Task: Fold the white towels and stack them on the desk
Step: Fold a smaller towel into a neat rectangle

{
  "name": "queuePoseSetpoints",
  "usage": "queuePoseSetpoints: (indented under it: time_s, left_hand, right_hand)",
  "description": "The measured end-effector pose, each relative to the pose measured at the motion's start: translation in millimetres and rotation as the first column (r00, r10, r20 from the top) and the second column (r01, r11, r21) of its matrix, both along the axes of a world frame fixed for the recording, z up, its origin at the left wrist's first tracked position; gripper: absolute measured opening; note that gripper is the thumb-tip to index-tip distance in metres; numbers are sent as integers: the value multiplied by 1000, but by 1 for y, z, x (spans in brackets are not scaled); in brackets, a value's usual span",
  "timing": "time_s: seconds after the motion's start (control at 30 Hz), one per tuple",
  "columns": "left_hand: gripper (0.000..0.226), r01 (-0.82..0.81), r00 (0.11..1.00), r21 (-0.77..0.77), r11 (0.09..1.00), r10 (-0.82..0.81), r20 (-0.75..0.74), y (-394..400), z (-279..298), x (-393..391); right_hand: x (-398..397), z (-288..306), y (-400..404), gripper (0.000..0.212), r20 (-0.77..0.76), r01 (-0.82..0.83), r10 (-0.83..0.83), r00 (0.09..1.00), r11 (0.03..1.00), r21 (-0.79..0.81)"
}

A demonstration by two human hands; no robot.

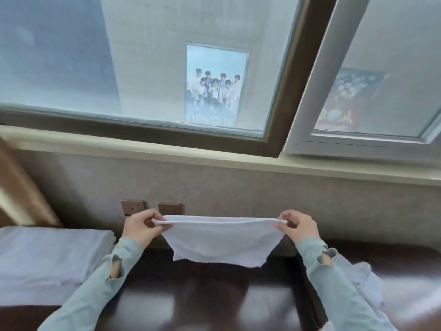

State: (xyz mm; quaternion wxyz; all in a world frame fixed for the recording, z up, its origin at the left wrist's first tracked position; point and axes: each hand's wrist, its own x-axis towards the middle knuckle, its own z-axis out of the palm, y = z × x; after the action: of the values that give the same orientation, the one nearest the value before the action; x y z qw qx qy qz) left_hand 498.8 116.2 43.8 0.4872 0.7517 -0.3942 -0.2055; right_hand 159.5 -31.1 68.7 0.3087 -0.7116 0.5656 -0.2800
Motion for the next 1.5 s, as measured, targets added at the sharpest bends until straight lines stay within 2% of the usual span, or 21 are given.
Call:
queuePoseSetpoints:
  time_s: [0.07,0.13,0.17,0.27,0.4,0.47,0.53,0.63,0.67,0.77,0.87,0.93,1.03,1.13,1.2,1.33,1.5]
  left_hand:
    - [22,-28,999,-52,998,29,15,0,9,4]
    - [11,-34,996,-42,999,37,79,-2,14,3]
    - [12,-59,998,-47,997,60,33,-3,16,1]
    - [13,-75,973,-129,989,44,-227,-3,18,5]
    - [5,-15,976,-141,990,-17,-217,-1,19,17]
    - [16,29,971,-156,987,-65,-231,0,17,18]
    - [10,62,967,-177,982,-103,-232,-1,15,17]
    - [2,68,956,-174,982,-114,-270,5,11,21]
    - [5,81,940,-155,985,-128,-316,9,10,23]
    - [20,149,861,-93,984,-176,-477,18,9,25]
    - [18,210,778,-96,973,-226,-586,21,7,22]
    - [20,219,735,-128,967,-250,-631,19,4,20]
    - [22,237,701,-145,961,-273,-659,14,-1,19]
    - [21,219,714,-62,974,-203,-670,1,-16,20]
    - [20,189,739,7,982,-137,-659,-7,-30,21]
    - [21,204,722,4,979,-148,-676,-10,-41,14]
    - [25,312,638,-72,947,-265,-723,2,-29,13]
  right_hand:
    - [-1,8,-1,15,-3,-17,16,1000,999,-51]
    - [3,15,1,4,-73,-63,56,996,994,-93]
    - [4,16,2,4,-66,-67,61,996,994,-91]
    - [2,16,2,9,118,-33,34,992,999,-11]
    - [-2,13,1,20,310,-93,52,949,989,118]
    - [0,12,2,18,370,-105,53,927,987,123]
    - [0,13,2,12,415,-130,53,908,979,160]
    - [-5,12,3,38,501,-296,109,858,903,311]
    - [-8,11,3,38,509,-345,139,850,876,338]
    - [-15,8,6,24,554,-474,212,805,792,386]
    - [-19,-1,8,12,600,-576,256,758,694,432]
    - [-19,-6,8,14,604,-614,277,747,637,466]
    - [-17,-14,2,20,611,-622,264,746,605,497]
    - [-10,-27,-8,44,604,-565,189,774,637,525]
    - [-4,-36,-15,51,571,-510,145,808,656,556]
    - [-1,-40,-15,27,581,-535,160,798,631,562]
    - [-17,-36,-8,43,611,-613,251,750,612,501]
